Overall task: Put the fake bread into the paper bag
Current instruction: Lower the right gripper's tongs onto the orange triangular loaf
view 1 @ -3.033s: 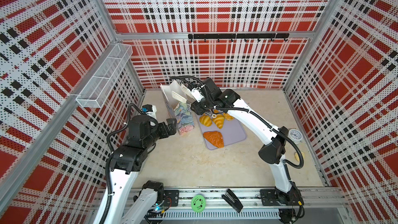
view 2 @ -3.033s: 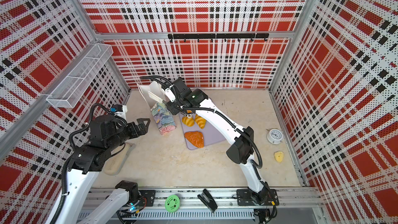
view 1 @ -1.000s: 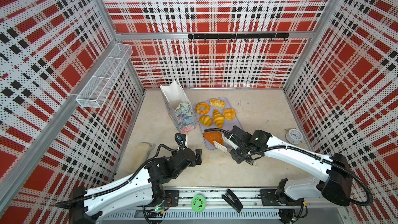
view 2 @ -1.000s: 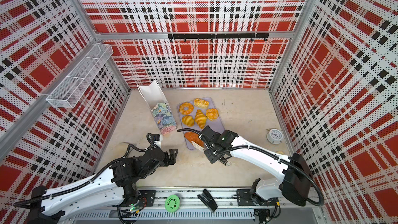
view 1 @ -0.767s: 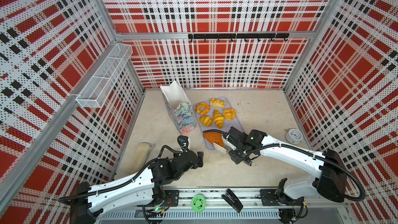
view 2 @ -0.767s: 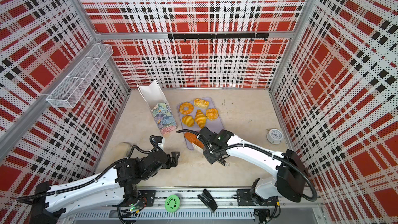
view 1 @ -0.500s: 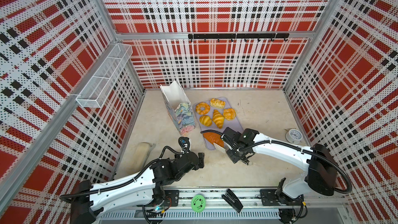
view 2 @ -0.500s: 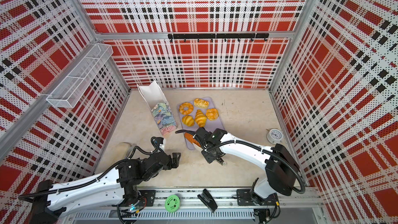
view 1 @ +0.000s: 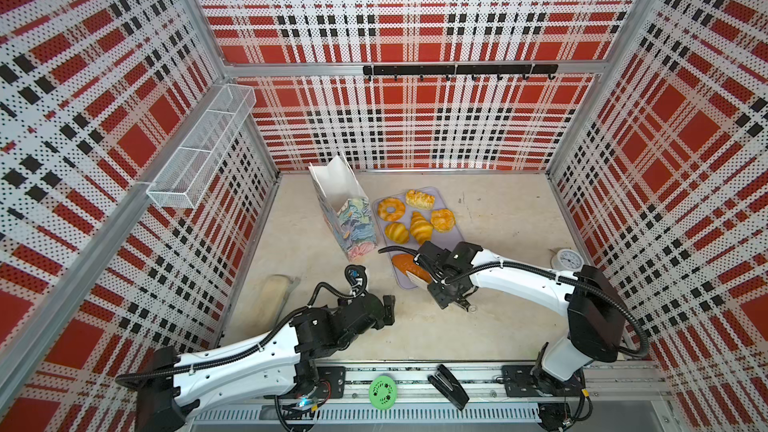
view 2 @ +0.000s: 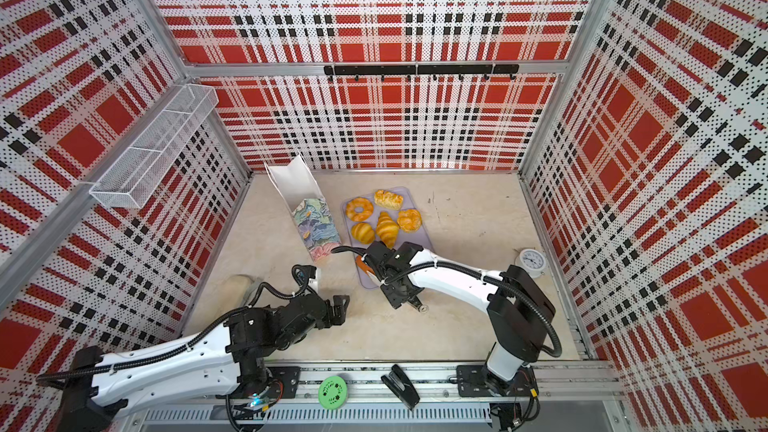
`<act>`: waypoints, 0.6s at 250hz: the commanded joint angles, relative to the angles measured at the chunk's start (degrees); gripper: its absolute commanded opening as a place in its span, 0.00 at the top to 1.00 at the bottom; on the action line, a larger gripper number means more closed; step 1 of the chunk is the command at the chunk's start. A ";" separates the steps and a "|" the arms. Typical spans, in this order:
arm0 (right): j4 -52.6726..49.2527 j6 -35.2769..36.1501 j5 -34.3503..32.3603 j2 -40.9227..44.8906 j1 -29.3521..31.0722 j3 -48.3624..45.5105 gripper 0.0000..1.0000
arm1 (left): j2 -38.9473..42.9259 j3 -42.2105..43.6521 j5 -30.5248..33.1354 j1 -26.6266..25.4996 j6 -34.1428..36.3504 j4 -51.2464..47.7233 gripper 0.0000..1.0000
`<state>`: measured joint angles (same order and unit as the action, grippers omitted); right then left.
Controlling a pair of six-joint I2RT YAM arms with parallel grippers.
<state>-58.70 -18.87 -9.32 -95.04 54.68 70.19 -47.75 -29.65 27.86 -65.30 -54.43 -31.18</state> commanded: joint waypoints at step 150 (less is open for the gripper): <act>-2.73 4.46 -0.10 -5.94 0.05 6.14 0.67 | -0.49 -1.53 3.07 -1.06 -0.23 0.31 0.01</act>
<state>-61.80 -15.84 -9.72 -100.86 54.63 74.26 -49.15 -29.67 28.60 -66.04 -54.41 -30.28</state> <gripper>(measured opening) 0.372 0.992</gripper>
